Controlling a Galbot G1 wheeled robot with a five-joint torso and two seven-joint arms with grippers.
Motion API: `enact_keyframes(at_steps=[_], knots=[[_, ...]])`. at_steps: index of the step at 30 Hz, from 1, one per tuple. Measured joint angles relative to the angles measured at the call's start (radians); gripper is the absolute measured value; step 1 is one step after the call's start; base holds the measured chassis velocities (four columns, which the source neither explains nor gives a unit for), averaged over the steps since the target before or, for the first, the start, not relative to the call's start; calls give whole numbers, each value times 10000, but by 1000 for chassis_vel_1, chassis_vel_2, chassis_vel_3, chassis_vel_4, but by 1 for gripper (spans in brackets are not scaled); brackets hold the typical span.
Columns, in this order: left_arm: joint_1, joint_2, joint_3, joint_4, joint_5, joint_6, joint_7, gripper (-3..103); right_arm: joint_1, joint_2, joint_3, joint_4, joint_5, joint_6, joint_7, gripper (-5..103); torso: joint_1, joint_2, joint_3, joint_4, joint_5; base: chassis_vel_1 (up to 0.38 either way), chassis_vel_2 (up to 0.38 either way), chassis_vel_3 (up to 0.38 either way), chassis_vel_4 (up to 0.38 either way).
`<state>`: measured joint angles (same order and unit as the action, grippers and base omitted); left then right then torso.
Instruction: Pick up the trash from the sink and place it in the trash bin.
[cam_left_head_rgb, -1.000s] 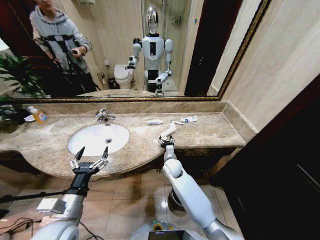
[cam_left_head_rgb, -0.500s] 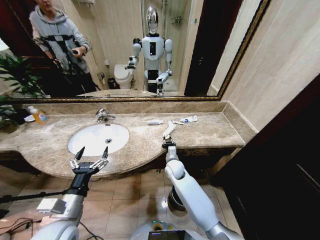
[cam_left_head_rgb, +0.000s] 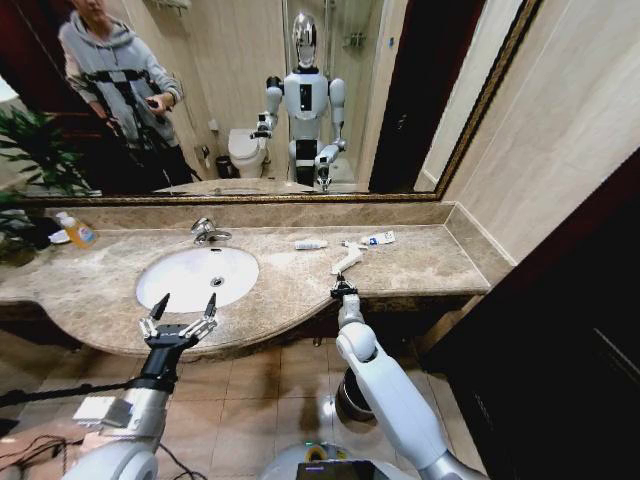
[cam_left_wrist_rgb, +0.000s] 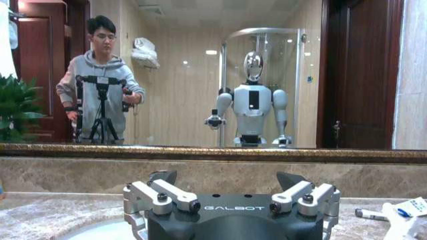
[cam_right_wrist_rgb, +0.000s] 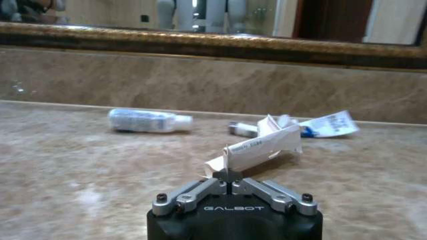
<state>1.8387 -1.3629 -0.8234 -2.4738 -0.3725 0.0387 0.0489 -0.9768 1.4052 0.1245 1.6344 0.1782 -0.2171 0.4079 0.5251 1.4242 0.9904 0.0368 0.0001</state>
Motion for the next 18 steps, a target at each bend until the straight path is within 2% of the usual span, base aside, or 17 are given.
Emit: enact_keyframes(at_steps=[5,9,10,14,18], knots=[[0,0,0,-1,0,-1,0,100,-432,-533,378,650,128,37,-151,0,0,0,0,0,2,0,0,0,0],[0,0,0,0,0,0,0,100,-1512,-1364,1257,1894,291,254,-1046,0,0,0,-1,0,0,0,0,0,0],[0,0,0,0,0,0,0,100,-1512,-1364,1257,1894,291,254,-1046,0,0,0,-1,0,0,0,0,0,0],[0,0,0,0,0,0,1,100,-3032,-2140,2050,3096,872,1051,-1727,0,-1,1,-1,-1,-1,0,0,0,0],[0,0,1,0,0,0,5,100,-4304,-2117,2957,3792,859,1760,-2231,0,-1,2,-2,-2,0,0,0,0,0]])
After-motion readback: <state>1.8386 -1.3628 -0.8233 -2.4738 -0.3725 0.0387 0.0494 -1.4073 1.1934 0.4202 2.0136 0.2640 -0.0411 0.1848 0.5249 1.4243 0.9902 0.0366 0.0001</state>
